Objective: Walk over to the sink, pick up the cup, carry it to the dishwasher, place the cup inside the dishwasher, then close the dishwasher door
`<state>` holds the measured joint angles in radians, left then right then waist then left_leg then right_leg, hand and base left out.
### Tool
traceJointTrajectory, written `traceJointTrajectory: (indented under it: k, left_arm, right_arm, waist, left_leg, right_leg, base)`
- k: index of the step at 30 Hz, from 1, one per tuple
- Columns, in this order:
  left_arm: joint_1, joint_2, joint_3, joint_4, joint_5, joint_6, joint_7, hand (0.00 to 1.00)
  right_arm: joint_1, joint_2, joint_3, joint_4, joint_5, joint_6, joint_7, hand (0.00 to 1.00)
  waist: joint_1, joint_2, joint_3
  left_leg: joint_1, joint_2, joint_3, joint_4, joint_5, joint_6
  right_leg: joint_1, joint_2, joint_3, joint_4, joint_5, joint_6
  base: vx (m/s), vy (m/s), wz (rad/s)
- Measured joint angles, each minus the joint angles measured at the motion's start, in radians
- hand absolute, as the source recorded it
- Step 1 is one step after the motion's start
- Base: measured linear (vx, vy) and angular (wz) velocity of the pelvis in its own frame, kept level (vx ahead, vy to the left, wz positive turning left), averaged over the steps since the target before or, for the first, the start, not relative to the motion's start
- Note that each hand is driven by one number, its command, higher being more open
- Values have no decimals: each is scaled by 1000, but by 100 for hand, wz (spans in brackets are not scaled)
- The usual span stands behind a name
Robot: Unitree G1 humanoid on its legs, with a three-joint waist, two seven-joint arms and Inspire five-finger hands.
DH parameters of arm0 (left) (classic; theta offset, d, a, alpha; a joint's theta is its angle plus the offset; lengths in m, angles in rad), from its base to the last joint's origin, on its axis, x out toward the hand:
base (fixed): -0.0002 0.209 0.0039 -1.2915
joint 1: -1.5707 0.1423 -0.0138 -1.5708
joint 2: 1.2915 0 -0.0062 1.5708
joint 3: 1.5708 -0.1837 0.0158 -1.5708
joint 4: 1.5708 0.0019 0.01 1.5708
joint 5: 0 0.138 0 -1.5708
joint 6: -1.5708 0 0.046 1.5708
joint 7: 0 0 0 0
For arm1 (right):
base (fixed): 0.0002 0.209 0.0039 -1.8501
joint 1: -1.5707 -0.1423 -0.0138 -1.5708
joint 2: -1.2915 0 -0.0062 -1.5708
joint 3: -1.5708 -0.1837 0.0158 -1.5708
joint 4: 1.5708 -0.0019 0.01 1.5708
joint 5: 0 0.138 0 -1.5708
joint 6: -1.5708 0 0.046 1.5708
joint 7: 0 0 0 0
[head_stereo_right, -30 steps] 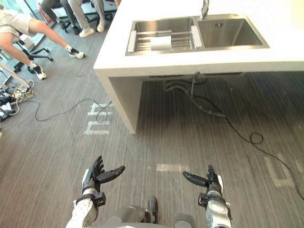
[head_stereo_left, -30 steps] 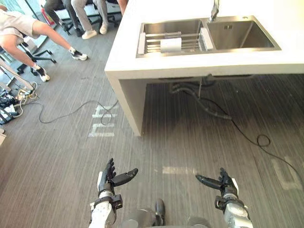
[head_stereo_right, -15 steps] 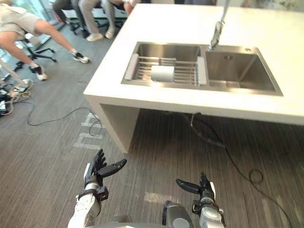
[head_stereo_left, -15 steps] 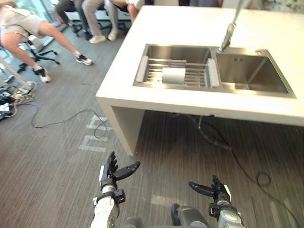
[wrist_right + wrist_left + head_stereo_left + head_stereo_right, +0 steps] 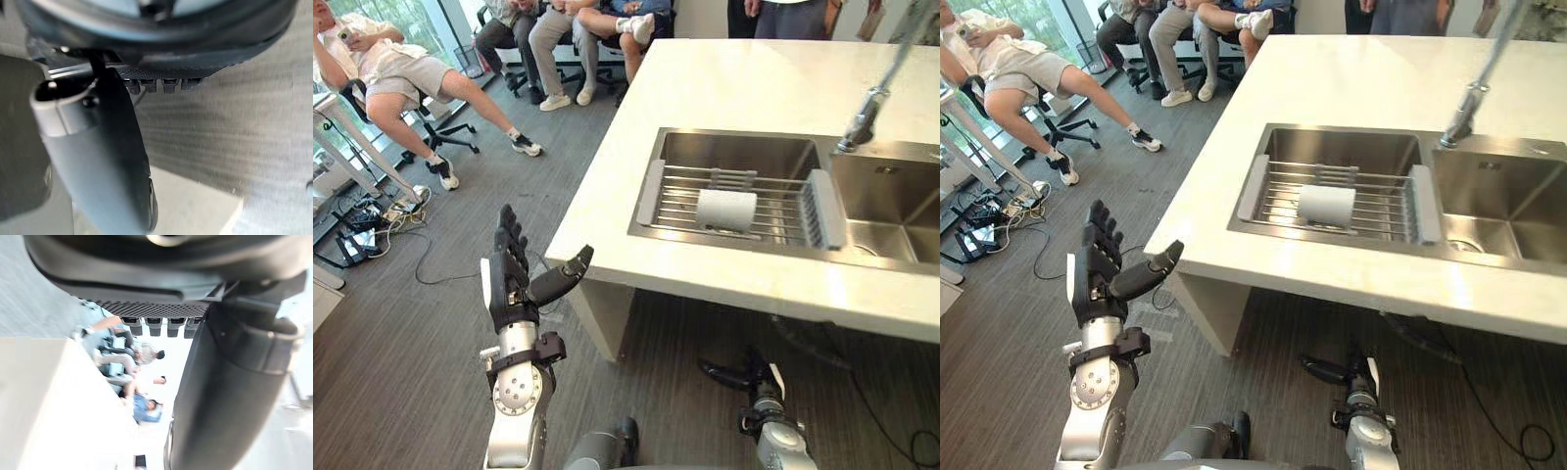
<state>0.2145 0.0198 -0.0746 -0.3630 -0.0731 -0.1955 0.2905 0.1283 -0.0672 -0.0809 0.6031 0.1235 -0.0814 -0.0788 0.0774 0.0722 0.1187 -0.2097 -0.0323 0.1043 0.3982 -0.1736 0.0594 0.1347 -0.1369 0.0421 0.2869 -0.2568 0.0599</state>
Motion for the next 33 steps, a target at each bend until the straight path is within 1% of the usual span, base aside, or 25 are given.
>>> traceJointTrajectory:
  k: [1, 2, 3, 4, 5, 7, 8, 9, 11, 12, 13, 16, 17, 19, 20, 22, 23, 24, 25, 26, 27, 28, 29, 30, 33]
  left_arm:
    - [0, 12, -35, -44, 18, -4, -3, 100]
    - [0, 21, -55, -65, 22, -8, -6, 100]
    - [-4, 33, -88, -89, 37, -18, -8, 100]
    - [-5, 45, -121, -112, 51, -28, -13, 100]
    - [-13, 42, -145, -119, 70, -41, -20, 100]
    - [-22, 37, -159, -119, 94, -51, -29, 100]
    - [-24, 37, -163, -117, 95, -51, -30, 100]
    - [-25, 37, -166, -116, 95, -51, -30, 100]
    - [-28, 37, -169, -108, 95, -53, -29, 100]
    - [-34, 46, -168, -107, 96, -53, -28, 100]
    - [-44, 30, -173, -63, 104, -56, -27, 100]
    - [-47, 1, -214, -23, 114, -47, -41, 100]
    - [-57, 0, -219, -23, 114, -47, -52, 100]
    - [-83, -1, -229, -23, 114, -47, -64, 100]
    - [-95, -2, -228, -24, 113, -47, -68, 100]
    - [-108, -1, -227, -26, 111, -47, -68, 100]
    - [-111, -1, -225, -30, 110, -48, -67, 100]
    - [-115, 0, -225, -32, 109, -48, -67, 100]
    - [-132, 3, -230, -36, 107, -49, -67, 100]
    - [-159, 12, -245, -34, 108, -48, -70, 100]
    - [-174, 17, -256, -32, 108, -48, -70, 100]
    - [-197, 26, -273, -29, 109, -48, -70, 100]
    - [-207, 47, -284, -22, 112, -51, -71, 100]
    - [-207, 60, -290, -22, 113, -50, -72, 100]
    - [-208, 63, -312, -21, 113, -47, -73, 100]
  right_arm:
    - [10, 9, 13, -7, -4, 0, 6, 100]
    - [18, 17, 17, -12, -9, 0, 9, 100]
    - [34, 29, 22, -23, -13, 0, 13, 100]
    - [52, 39, 30, -29, -23, 0, 18, 100]
    - [64, 52, 31, -29, -39, 0, 28, 100]
    - [74, 67, 42, -29, -46, 0, 34, 100]
    - [77, 71, 51, -28, -53, 0, 36, 100]
    - [78, 73, 52, -25, -58, 0, 38, 100]
    - [80, 73, 65, -20, -70, 0, 38, 100]
    - [80, 77, 71, -4, -70, -4, 38, 100]
    - [71, 64, 66, 51, -71, -8, 36, 100]
    - [85, 27, 45, 90, -66, 1, 28, 100]
    - [85, 24, 44, 90, -66, 1, 26, 100]
    - [90, 23, 44, 91, -53, 1, 26, 100]
    - [98, 23, 44, 89, -34, 0, 27, 100]
    - [104, 19, 43, 88, -26, -1, 28, 100]
    - [111, 20, 43, 87, -19, -1, 28, 100]
    - [113, 21, 43, 87, -8, -1, 27, 100]
    - [115, 21, 38, 86, 11, -1, 25, 100]
    - [115, 20, 37, 87, 12, -1, 22, 100]
    - [115, 20, 37, 87, 12, 0, 21, 100]
    - [116, 18, 38, 86, 11, 0, 20, 100]
    - [111, 16, 38, 94, 11, 4, 20, 100]
    - [120, 23, 41, 85, 10, 2, 21, 100]
    - [121, 38, 42, 78, 10, 2, 22, 100]
  waist:
    - [0, -10, 1]
    - [-2, -18, 0]
    - [-11, -28, -4]
    - [-23, -34, -8]
    - [-30, -35, -8]
    - [-44, -39, -11]
    - [-55, -40, -12]
    - [-59, -39, -13]
    - [-63, -47, -21]
    - [-64, -84, -34]
    - [-66, -59, -38]
    - [-61, -15, -65]
    - [-65, -11, -64]
    - [-64, -10, -56]
    - [-56, -6, -53]
    - [-41, 3, -50]
    - [-35, -5, -50]
    - [-33, -6, -52]
    - [-28, -5, -54]
    - [-28, -7, -53]
    - [-27, -8, -52]
    - [-28, 0, -56]
    - [-26, -4, -63]
    - [-32, -13, -69]
    - [-45, -27, -72]
  left_leg:
    - [44, -11, 22, -19, -17, 7]
    - [64, -19, 29, -27, -23, 10]
    - [95, -27, 35, -35, -30, 20]
    - [136, -30, 35, -48, -45, 23]
    - [174, -25, 35, -61, -58, 22]
    - [214, -10, 33, -70, -75, 13]
    - [235, 8, 33, -73, -86, -1]
    - [242, 20, 32, -72, -90, -7]
    - [249, 41, 28, -69, -97, -28]
    - [246, 29, 20, -65, -108, -51]
    - [254, 55, -5, -61, -118, -75]
    - [271, 105, -40, -87, -109, -91]
    - [267, 117, -49, -68, -106, -95]
    - [220, 140, -81, 64, -102, -102]
    - [174, 162, -82, 182, -91, -119]
    - [122, 192, -75, 319, -57, -120]
    - [101, 195, -73, 370, -34, -115]
    - [96, 193, -76, 377, -44, -111]
    - [91, 179, -92, 327, -97, -109]
    - [77, 149, -114, 246, -137, -108]
    - [74, 132, -129, 194, -139, -106]
    - [80, 109, -151, 45, -81, -111]
    - [104, 97, -132, -5, -38, -100]
    - [117, 88, -121, -25, -35, -96]
    - [144, 67, -95, -69, -25, -80]
  right_leg:
    - [-57, -12, 18, 168, -18, 55]
    - [-99, -22, 26, 275, -17, 95]
    - [-161, -37, 43, 423, -7, 135]
    - [-222, -39, 55, 557, -9, 133]
    - [-279, -39, 52, 637, -17, 118]
    - [-345, -38, 33, 655, -30, 93]
    - [-381, -31, 13, 622, -41, 74]
    - [-390, -25, 1, 585, -45, 65]
    - [-399, -7, -25, 395, -32, 50]
    - [-393, -6, -24, 239, 78, 7]
    - [-370, 9, -46, 229, 61, -4]
    - [-315, 49, -101, 171, 55, -29]
    - [-295, 55, -118, 156, 52, -37]
    - [-235, 69, -163, 105, 56, -55]
    - [-197, 84, -180, 77, 60, -62]
    - [-151, 107, -191, 39, 56, -76]
    - [-124, 113, -188, 9, 54, -92]
    - [-117, 113, -186, -1, 59, -100]
    - [-119, 109, -183, -7, 60, -104]
    - [-127, 101, -179, -10, 60, -103]
    - [-128, 97, -174, -13, 60, -101]
    - [-136, 98, -161, -6, 64, -78]
    - [-140, 96, -128, 6, 63, -56]
    - [-135, 88, -108, -4, 64, -51]
    - [-133, 65, -84, -24, 68, -39]
  base:
    - [260, 133, -47]
    - [260, 107, -30]
    - [281, 73, -13]
    - [340, 69, -10]
    - [271, 29, -7]
    - [215, -48, -3]
    - [192, -109, -3]
    - [186, -162, -3]
    - [188, -211, 4]
    - [242, -286, 17]
    - [166, -196, 24]
    - [188, -230, 31]
    - [122, -207, 51]
    - [69, -144, 51]
    - [41, -101, 28]
    - [48, -87, 14]
    - [64, -30, 1]
    - [84, 1, -4]
    - [72, 21, -6]
    - [68, 60, -7]
    - [73, 106, -18]
    - [112, 141, -43]
    - [150, 143, -46]
    - [149, 115, -38]
    - [124, 99, -19]
